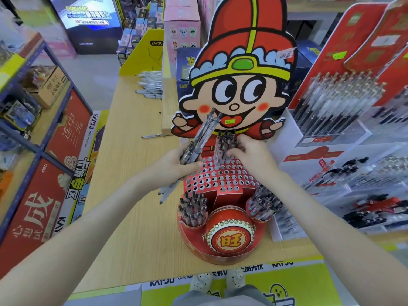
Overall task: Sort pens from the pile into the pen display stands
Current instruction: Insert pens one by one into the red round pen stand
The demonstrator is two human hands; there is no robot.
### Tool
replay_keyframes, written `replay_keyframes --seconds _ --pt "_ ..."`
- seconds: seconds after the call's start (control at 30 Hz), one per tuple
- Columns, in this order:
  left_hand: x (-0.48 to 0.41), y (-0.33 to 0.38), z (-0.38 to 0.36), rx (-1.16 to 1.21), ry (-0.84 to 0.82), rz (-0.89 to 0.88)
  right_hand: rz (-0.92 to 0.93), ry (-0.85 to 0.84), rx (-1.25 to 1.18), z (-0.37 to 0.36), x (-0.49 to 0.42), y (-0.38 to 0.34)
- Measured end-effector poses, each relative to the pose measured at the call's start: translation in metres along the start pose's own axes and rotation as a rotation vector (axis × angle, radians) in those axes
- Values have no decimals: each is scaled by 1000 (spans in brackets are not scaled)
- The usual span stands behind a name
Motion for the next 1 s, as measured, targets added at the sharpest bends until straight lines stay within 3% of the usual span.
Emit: replay_keyframes --seconds 0.47,0.57,0.7,1.0 --pt "3 0 -2 7 -23 6 68 171 126 18 13 -5" --pt "5 3 -10 13 -87 25 56 243 -150 33 29 -29" --pt "5 12 -26 13 -196 25 39 52 -480 14 35 -60" --pt "-1 14 -20 -56 -185 56 -97 48 -808 20 34 -43"
Point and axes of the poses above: each hand's wrist, its own x-axis away from the middle knuckle, its own z-axis out of the back of the hand, y = z × x, the point moved 10 cm from there along -x, towards the middle knuckle
